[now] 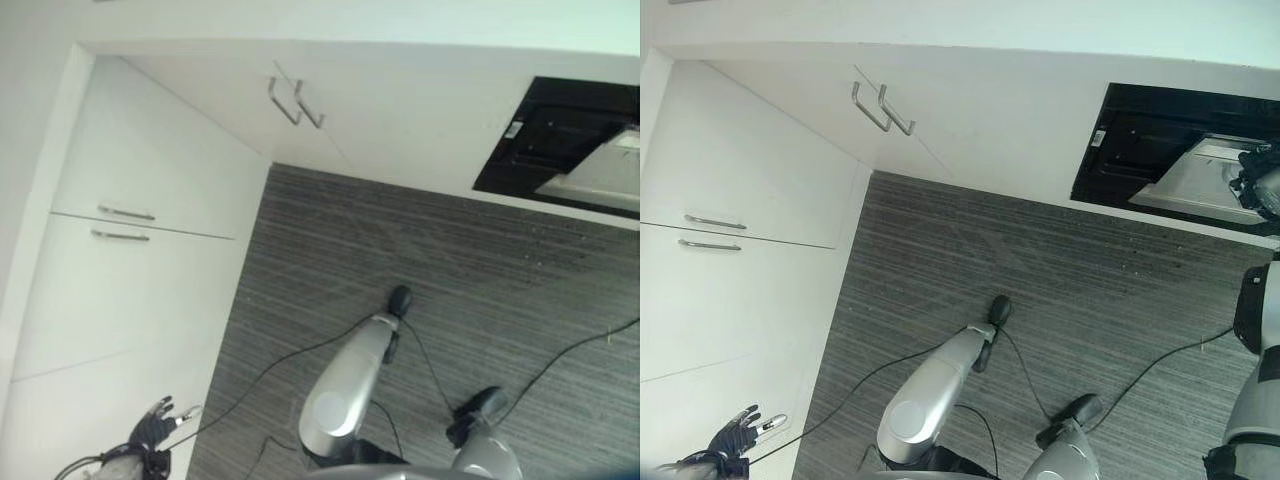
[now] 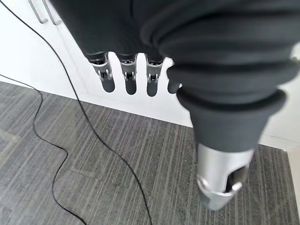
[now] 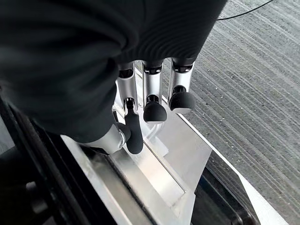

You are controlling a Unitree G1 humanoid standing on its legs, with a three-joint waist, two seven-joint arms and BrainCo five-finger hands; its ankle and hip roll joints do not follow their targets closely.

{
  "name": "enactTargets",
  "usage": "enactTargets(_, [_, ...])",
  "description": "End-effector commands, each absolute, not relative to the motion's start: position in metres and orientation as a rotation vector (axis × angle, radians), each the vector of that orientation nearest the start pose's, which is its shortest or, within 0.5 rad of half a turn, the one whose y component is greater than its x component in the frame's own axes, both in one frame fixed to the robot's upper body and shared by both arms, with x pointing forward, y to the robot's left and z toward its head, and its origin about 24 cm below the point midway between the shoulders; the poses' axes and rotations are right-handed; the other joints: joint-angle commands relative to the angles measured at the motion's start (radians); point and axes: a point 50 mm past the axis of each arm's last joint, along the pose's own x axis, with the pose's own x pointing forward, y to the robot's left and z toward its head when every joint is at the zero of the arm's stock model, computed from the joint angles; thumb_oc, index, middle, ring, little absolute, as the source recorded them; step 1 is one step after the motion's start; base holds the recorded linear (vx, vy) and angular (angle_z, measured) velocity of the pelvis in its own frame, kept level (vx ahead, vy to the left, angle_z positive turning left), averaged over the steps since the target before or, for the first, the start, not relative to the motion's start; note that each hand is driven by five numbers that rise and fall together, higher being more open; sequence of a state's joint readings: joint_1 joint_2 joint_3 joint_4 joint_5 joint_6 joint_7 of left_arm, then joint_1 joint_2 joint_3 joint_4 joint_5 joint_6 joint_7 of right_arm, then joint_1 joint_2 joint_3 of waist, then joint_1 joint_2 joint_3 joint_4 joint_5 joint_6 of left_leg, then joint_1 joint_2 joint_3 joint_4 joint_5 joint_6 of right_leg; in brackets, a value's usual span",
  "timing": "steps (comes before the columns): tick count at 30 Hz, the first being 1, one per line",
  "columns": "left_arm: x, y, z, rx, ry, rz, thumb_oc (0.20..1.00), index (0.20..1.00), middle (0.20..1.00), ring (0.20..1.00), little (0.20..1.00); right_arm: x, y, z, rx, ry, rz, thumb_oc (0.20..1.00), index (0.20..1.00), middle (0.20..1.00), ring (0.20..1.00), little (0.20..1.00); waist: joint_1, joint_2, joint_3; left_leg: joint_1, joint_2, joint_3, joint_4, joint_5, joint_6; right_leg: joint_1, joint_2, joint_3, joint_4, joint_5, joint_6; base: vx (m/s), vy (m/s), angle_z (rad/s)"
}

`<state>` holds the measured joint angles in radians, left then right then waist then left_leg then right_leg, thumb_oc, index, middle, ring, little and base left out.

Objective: Place the dishes in the dishwasher.

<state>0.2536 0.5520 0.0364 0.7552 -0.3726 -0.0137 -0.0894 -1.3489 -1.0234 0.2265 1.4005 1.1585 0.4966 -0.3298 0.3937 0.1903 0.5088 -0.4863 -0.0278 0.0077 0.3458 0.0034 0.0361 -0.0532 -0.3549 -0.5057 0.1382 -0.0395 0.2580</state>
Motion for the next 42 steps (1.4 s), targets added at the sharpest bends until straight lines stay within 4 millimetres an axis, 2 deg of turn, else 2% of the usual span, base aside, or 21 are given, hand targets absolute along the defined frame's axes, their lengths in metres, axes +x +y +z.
enactTargets(1, [0.062, 0.372, -0.08, 0.248, 0.977, 0.428, 1.0, 1.0, 1.0, 1.0, 1.0, 0.328, -0.388, 0.351, 0.577, -0.2, -0.526, 1.0, 1.0, 1.0, 1.0, 1.0, 0.031, -0.088, -0.102, -0.05, 0.103, 0.017, 0.065, -0.077, -0.142, -0.044, -0.099, 0.032, -0.011, 0.086, -0.031, -0.04, -0.09, -0.01])
enactTargets(6, [0.067, 0.372, -0.079, 0.246, 0.958, 0.424, 1.0, 1.0, 1.0, 1.0, 1.0, 0.34, -0.378, 0.329, 0.586, -0.161, -0.396, 1.0, 1.0, 1.0, 1.0, 1.0, 0.03, -0.103, -0.105, -0.051, 0.111, 0.028, 0.042, -0.063, -0.146, -0.031, -0.084, 0.023, -0.043, 0.097, -0.029, -0.09, -0.048, -0.02])
enactTargets(11, [0.079, 0.37, -0.075, 0.223, 0.906, 0.421, 1.0, 1.0, 1.0, 1.0, 1.0, 0.355, -0.359, 0.28, 0.311, -0.062, -0.221, 1.0, 1.0, 1.0, 1.0, 1.0, 0.009, -0.121, -0.105, -0.047, 0.117, 0.039, 0.029, -0.056, -0.143, -0.032, -0.078, 0.024, -0.064, 0.113, -0.029, -0.09, -0.011, -0.06])
enactTargets(13, [0.083, 0.364, -0.076, 0.206, 0.876, 0.416, 1.0, 1.0, 1.0, 1.0, 1.0, 0.353, -0.352, 0.248, 0.276, -0.081, -0.154, 1.0, 1.0, 1.0, 1.0, 1.0, -0.017, -0.128, -0.092, -0.04, 0.118, 0.045, 0.012, -0.053, -0.134, -0.039, -0.071, 0.037, -0.076, 0.123, -0.028, -0.13, -0.024, -0.01])
enactTargets(14, [0.083, 0.363, -0.075, 0.209, 0.87, 0.416, 1.0, 1.0, 1.0, 1.0, 1.0, 0.351, -0.35, 0.238, 0.276, -0.077, -0.136, 1.0, 1.0, 1.0, 1.0, 1.0, -0.018, -0.132, -0.091, -0.036, 0.117, 0.047, 0.006, -0.051, -0.133, -0.037, -0.069, 0.04, -0.081, 0.125, -0.029, -0.14, -0.028, -0.03])
enactTargets(17, [0.087, 0.354, -0.078, 0.187, 0.823, 0.399, 1.0, 1.0, 1.0, 1.0, 1.0, 0.351, -0.322, 0.21, 0.252, -0.089, -0.025, 1.0, 1.0, 1.0, 1.0, 1.0, -0.047, -0.136, -0.073, -0.022, 0.116, 0.061, -0.017, -0.047, -0.127, -0.043, -0.056, 0.062, -0.096, 0.131, -0.028, -0.14, -0.003, -0.2])
enactTargets(20, [0.095, 0.349, -0.076, 0.166, 0.764, 0.408, 1.0, 1.0, 1.0, 1.0, 1.0, 0.344, -0.303, 0.186, 0.281, -0.071, 0.059, 1.0, 1.0, 1.0, 1.0, 1.0, -0.074, -0.146, -0.065, -0.012, 0.117, 0.077, -0.041, -0.04, -0.126, -0.044, -0.048, 0.078, -0.115, 0.139, -0.026, -0.17, -0.02, -0.16])
enactTargets(22, [0.101, 0.35, -0.071, 0.156, 0.726, 0.415, 1.0, 1.0, 1.0, 1.0, 1.0, 0.334, -0.299, 0.167, 0.18, -0.027, 0.046, 1.0, 1.0, 1.0, 1.0, 1.0, -0.093, -0.158, -0.063, -0.002, 0.119, 0.084, -0.05, -0.041, -0.126, -0.045, -0.041, 0.091, -0.13, 0.149, -0.024, -0.15, -0.066, -0.12])
enactTargets(30, [0.107, 0.344, -0.069, 0.164, 0.703, 0.405, 1.0, 1.0, 1.0, 1.0, 1.0, 0.318, -0.296, 0.146, 0.111, 0.024, 0.062, 1.0, 1.0, 1.0, 1.0, 1.0, -0.118, -0.199, -0.072, 0.027, 0.138, 0.09, -0.057, -0.057, -0.131, -0.024, -0.015, 0.111, -0.162, 0.162, -0.022, -0.08, -0.076, -0.07])
enactTargets(32, [0.106, 0.341, -0.071, 0.163, 0.709, 0.411, 1.0, 1.0, 1.0, 1.0, 1.0, 0.316, -0.293, 0.136, 0.173, 0.043, 0.063, 1.0, 1.0, 1.0, 1.0, 1.0, -0.126, -0.207, -0.077, 0.04, 0.144, 0.097, -0.056, -0.066, -0.131, -0.017, -0.012, 0.116, -0.166, 0.166, -0.022, -0.06, -0.018, -0.09])
enactTargets(33, [0.108, 0.34, -0.071, 0.16, 0.706, 0.409, 1.0, 1.0, 1.0, 1.0, 1.0, 0.315, -0.291, 0.132, 0.199, 0.05, 0.064, 1.0, 1.0, 1.0, 1.0, 1.0, -0.132, -0.212, -0.077, 0.03, 0.138, 0.106, -0.06, -0.042, -0.122, -0.027, -0.018, 0.112, -0.166, 0.18, -0.029, -0.1, 0.015, -0.09])
enactTargets(36, [0.108, 0.338, -0.073, 0.143, 0.699, 0.411, 1.0, 1.0, 1.0, 1.0, 1.0, 0.313, -0.283, 0.114, 0.212, 0.08, 0.039, 1.0, 1.0, 1.0, 1.0, 1.0, -0.145, -0.216, -0.081, 0.043, 0.138, 0.114, -0.067, -0.043, -0.122, -0.023, -0.016, 0.121, -0.169, 0.182, -0.03, -0.07, 0.06, -0.04])
enactTargets(40, [0.115, 0.329, -0.073, 0.143, 0.67, 0.366, 1.0, 1.0, 1.0, 1.0, 1.0, 0.298, -0.257, 0.065, 0.327, 0.165, 0.011, 1.0, 1.0, 1.0, 1.0, 1.0, -0.176, -0.228, -0.096, 0.065, 0.147, 0.112, -0.051, -0.065, -0.123, -0.016, -0.009, 0.148, -0.164, 0.172, -0.041, -0.02, 0.093, -0.17])
enactTargets(42, [0.119, 0.322, -0.075, 0.107, 0.674, 0.37, 1.0, 1.0, 1.0, 1.0, 1.0, 0.274, -0.245, 0.019, 0.286, 0.286, -0.025, 1.0, 1.0, 1.0, 1.0, 1.0, -0.201, -0.243, -0.13, 0.101, 0.147, 0.113, -0.082, -0.054, -0.112, 0.005, 0.026, 0.185, -0.138, 0.125, -0.053, 0.02, 0.026, -0.12])
